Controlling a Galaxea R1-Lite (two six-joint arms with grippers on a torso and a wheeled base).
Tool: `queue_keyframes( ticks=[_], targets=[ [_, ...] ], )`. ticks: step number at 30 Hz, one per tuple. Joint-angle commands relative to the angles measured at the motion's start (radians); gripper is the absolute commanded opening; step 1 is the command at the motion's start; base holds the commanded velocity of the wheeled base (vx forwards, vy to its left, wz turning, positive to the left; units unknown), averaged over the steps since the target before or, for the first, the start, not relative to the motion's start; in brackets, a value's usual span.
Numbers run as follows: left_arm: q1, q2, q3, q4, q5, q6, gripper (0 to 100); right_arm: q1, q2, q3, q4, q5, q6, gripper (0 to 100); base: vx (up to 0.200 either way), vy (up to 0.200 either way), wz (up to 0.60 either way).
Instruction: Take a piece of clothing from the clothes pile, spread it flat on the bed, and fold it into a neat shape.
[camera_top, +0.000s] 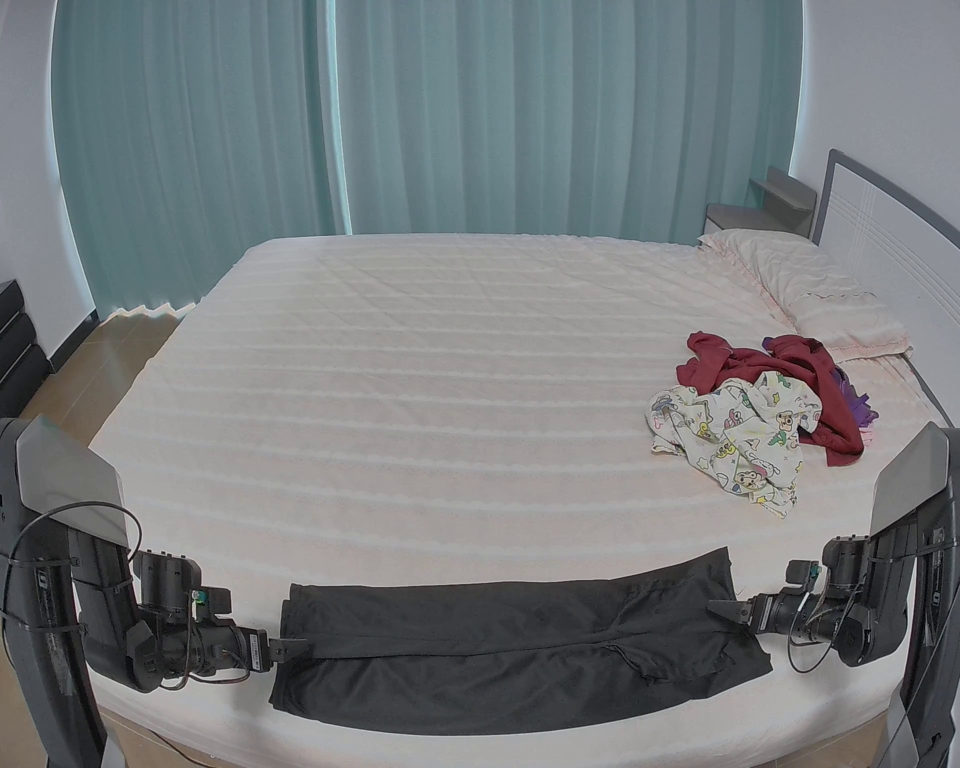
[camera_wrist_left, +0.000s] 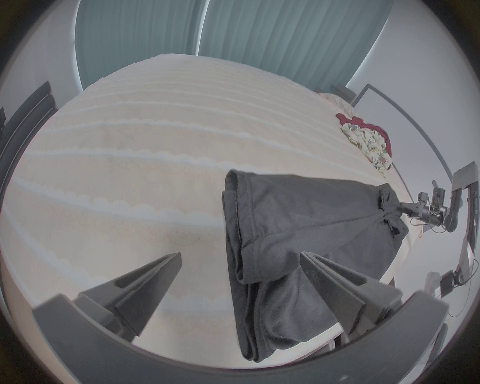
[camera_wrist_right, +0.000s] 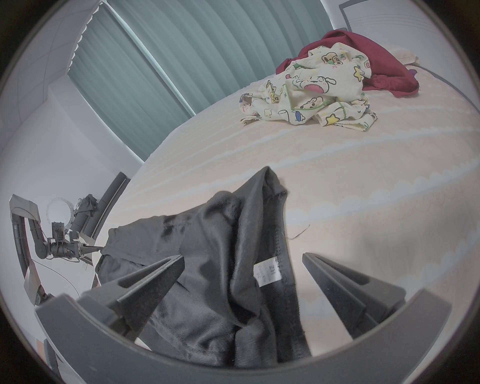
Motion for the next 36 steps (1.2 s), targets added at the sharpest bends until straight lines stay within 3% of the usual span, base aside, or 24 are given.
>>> queue_keyframes(
  ticks=[1,3,5,6,7,9,10,15,17,21,30,31,36],
  targets=[
    [0.019,-0.046,-0.014,0.0,-0.035,-0.019,100,-0.029,-0.032,-0.03,-0.011,0.013,0.023,100,0.0,0.0,0.0],
    [0.011,-0.048,-0.043,-0.001,-0.051,-0.074,100,-0.029,-0.049,-0.043,-0.011,0.017,0.074,100,0.0,0.0,0.0],
    [-0.012,-0.043,-0.1,-0.001,-0.046,-0.189,100,-0.021,-0.057,-0.063,-0.011,0.016,0.132,100,0.0,0.0,0.0],
    [-0.012,-0.043,-0.1,-0.001,-0.046,-0.189,100,-0.021,-0.057,-0.063,-0.011,0.016,0.132,100,0.0,0.0,0.0],
    [-0.055,-0.041,-0.161,-0.001,-0.04,-0.364,100,-0.019,-0.062,-0.088,-0.011,0.011,0.184,100,0.0,0.0,0.0],
    [-0.095,-0.04,-0.204,0.002,-0.024,-0.488,100,-0.019,-0.055,-0.097,-0.008,0.008,0.204,100,0.0,0.0,0.0],
    [-0.108,-0.037,-0.224,0.005,-0.006,-0.505,100,-0.019,-0.051,-0.1,-0.008,0.008,0.204,100,0.0,0.0,0.0],
    [-0.155,0.054,-0.3,-0.001,0.155,-0.496,100,-0.007,-0.046,-0.102,-0.008,0.01,0.212,100,0.0,0.0,0.0],
    [-0.158,0.07,-0.296,-0.001,0.186,-0.467,100,-0.006,-0.04,-0.102,-0.009,0.01,0.212,100,0.0,0.0,0.0],
    [-0.156,0.083,-0.276,-0.001,0.192,-0.395,100,-0.006,-0.032,-0.103,-0.009,0.007,0.212,100,0.0,0.0,0.0],
    [-0.176,0.109,-0.29,-0.003,0.189,-0.399,100,-0.003,-0.02,-0.103,-0.009,0.005,0.212,100,0.0,0.0,0.0],
    [-0.176,0.109,-0.29,-0.003,0.189,-0.399,0,-0.003,-0.02,-0.103,-0.009,0.005,0.212,100,0.0,0.0,0.0],
    [-0.159,0.113,-0.294,-0.003,0.21,-0.407,0,0.007,-0.019,-0.108,-0.009,0.004,0.214,100,0.0,0.0,0.0]
  ],
)
